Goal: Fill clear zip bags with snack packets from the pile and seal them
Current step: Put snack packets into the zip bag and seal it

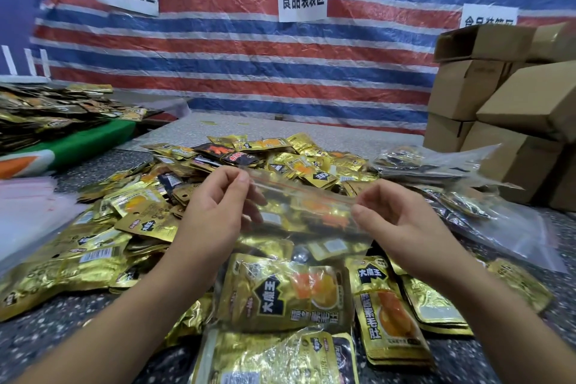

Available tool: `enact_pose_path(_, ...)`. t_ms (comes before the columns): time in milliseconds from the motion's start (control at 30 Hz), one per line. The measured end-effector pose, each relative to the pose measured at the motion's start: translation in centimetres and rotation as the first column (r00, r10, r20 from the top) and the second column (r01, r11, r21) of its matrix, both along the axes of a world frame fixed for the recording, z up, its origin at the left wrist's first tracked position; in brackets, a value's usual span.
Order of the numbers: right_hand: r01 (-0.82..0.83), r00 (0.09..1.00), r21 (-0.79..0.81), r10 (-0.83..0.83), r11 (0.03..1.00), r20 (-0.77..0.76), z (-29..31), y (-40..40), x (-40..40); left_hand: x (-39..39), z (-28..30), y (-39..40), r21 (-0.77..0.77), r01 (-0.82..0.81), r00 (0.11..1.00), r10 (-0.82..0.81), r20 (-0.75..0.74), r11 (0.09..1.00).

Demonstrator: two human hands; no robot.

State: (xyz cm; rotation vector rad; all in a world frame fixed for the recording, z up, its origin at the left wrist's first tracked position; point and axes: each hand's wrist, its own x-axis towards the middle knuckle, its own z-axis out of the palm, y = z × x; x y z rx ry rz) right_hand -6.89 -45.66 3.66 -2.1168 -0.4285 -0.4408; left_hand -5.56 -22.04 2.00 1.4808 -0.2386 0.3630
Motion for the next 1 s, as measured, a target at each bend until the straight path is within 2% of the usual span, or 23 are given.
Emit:
enact_pose_path(433,0.015,0.999,0.176,-0.009,0.984,-0.037,-0.9,0.8,0.5,0.7,-0.6,0.7,-0.062,0.19,0.976,-0.195,-0.099,0.98)
enact_pose_path(667,-0.106,0.968,0.403,0.187,0.909,-0.168,-1.2,-0.2,0.9,0.6,-0.5,0.6,-0.097,0.179,0.978,-0.187,-0.09,0.979)
enact_pose_path(800,-0.145,0.868,0.641,0.408,0.754,-0.284,-1.6,-0.2,1.3,0.5,-0.6,0.5,-0.158,0.206,0.973,-0.22,-0.074,0.966)
enact_pose_path(867,-0.181,0.797,0.608,0.478,0.773,-0.371,-2.0,-0.1,1.1,0.5,-0.5,0.5,-0.193,0.223,0.968,-0.241,-0.074,0.955)
enact_pose_path(933,-0.275,0.752,0.423,0.467,0.863,-0.464,-2.4,0.1,0.8,0.4,-0.4,0.5,-0.215,0.238,0.963,-0.259,-0.074,0.947)
enact_pose_path(1000,-0.345,0.745,0.262,0.433,0.901,-0.508,-2.5,0.4,0.3,0.4,-0.3,0.4,-0.248,0.249,0.961,-0.271,-0.057,0.936)
